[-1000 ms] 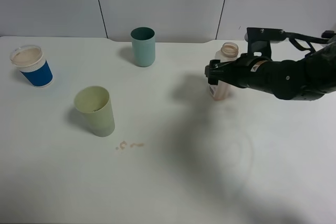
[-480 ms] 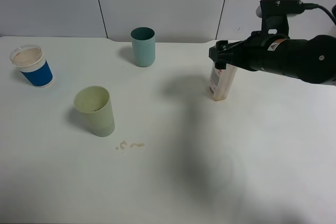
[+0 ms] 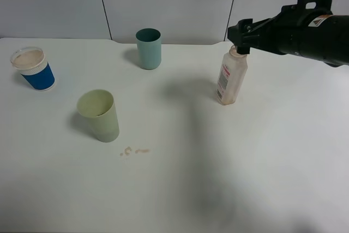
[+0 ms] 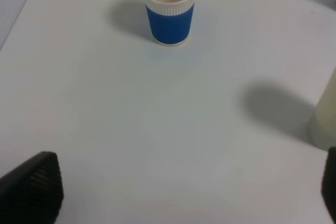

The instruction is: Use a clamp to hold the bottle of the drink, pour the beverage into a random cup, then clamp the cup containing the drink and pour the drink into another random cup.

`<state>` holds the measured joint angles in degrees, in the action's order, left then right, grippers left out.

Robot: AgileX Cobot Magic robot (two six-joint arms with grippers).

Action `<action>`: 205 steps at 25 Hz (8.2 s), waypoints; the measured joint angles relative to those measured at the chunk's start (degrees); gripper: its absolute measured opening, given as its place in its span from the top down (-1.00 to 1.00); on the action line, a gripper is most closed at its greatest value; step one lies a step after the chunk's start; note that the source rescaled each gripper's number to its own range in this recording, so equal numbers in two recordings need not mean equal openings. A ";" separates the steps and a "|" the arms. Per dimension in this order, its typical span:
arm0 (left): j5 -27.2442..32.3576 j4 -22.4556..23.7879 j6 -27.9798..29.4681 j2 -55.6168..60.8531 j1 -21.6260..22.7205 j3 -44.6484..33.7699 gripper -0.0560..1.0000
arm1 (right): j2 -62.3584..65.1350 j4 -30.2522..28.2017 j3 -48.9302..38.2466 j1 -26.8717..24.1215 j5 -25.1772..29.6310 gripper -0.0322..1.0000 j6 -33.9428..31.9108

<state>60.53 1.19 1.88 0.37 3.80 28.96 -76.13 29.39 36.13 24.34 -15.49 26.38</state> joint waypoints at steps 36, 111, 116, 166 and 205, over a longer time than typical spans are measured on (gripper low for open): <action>0.00 0.00 0.00 0.00 0.00 0.00 -1.00 | 46.56 -48.53 -0.05 0.00 57.46 -0.74 -40.86; 0.00 0.00 0.00 0.00 0.00 0.00 -1.00 | 76.23 -37.67 -7.55 -14.09 76.57 -1.00 -40.53; 0.00 0.00 -0.05 0.00 0.00 0.00 -1.00 | 76.23 -37.67 -7.55 -18.42 76.57 -1.00 -40.53; -1.78 0.21 0.00 0.00 0.00 0.76 -1.00 | 76.23 -37.67 -7.55 -18.63 76.57 -1.00 -40.54; -55.12 -2.23 -11.37 -33.84 0.00 -12.57 -1.00 | 76.23 -37.67 -7.55 -18.63 76.57 -1.00 -40.54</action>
<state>5.41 -1.04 -9.49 -33.46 3.80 16.38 0.09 -8.28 28.58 5.71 61.08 -14.16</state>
